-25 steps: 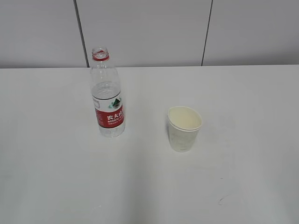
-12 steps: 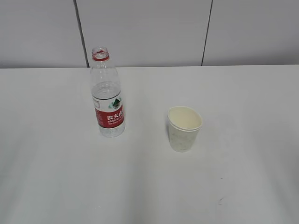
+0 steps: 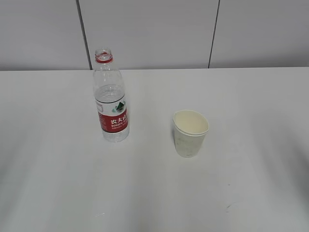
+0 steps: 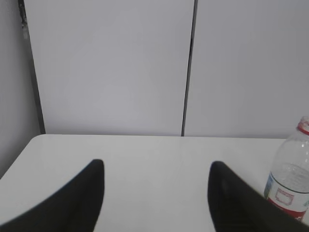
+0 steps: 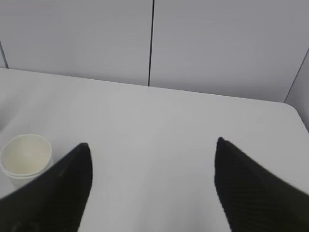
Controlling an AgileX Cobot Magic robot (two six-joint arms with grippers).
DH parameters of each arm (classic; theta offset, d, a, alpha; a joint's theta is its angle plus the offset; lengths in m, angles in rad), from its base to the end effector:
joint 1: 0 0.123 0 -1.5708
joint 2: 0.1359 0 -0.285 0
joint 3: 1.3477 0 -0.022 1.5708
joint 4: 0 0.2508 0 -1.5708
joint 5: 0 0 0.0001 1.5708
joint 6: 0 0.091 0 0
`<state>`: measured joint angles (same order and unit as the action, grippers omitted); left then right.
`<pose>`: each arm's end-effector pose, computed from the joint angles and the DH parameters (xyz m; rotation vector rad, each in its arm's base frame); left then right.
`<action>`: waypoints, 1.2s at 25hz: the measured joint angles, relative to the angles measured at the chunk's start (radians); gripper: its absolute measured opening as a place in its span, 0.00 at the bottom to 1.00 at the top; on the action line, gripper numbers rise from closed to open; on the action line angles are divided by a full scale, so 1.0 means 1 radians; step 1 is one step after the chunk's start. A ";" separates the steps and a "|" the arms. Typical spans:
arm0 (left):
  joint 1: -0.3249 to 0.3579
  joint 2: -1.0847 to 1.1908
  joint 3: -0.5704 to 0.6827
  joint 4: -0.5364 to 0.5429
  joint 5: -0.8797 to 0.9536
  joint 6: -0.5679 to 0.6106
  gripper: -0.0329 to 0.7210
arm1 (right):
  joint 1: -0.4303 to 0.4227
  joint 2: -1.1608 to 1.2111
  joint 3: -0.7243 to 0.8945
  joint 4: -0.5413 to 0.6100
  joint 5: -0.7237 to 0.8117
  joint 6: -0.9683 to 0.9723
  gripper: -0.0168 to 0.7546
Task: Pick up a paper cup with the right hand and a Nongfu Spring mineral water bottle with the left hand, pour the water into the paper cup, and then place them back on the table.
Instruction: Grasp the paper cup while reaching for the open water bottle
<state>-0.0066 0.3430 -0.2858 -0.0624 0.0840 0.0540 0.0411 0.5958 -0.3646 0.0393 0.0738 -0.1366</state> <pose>0.0879 -0.0011 0.2788 0.0027 1.6247 -0.0156 0.1280 0.0055 0.2794 -0.1258 1.7843 -0.0378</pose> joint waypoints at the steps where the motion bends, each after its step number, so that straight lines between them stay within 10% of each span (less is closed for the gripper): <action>1: 0.000 0.042 0.000 0.000 -0.033 0.000 0.61 | 0.000 0.038 0.000 0.000 -0.041 0.000 0.78; 14: -0.079 0.681 0.000 0.031 -0.605 0.000 0.61 | 0.000 0.522 0.000 -0.016 -0.475 0.005 0.78; 30: -0.212 1.208 -0.011 0.089 -0.930 0.000 0.61 | 0.000 0.972 0.000 -0.448 -0.799 0.222 0.78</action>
<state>-0.2188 1.5514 -0.2965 0.0266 -0.8457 0.0540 0.0411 1.5681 -0.3646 -0.4087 -0.7255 0.0850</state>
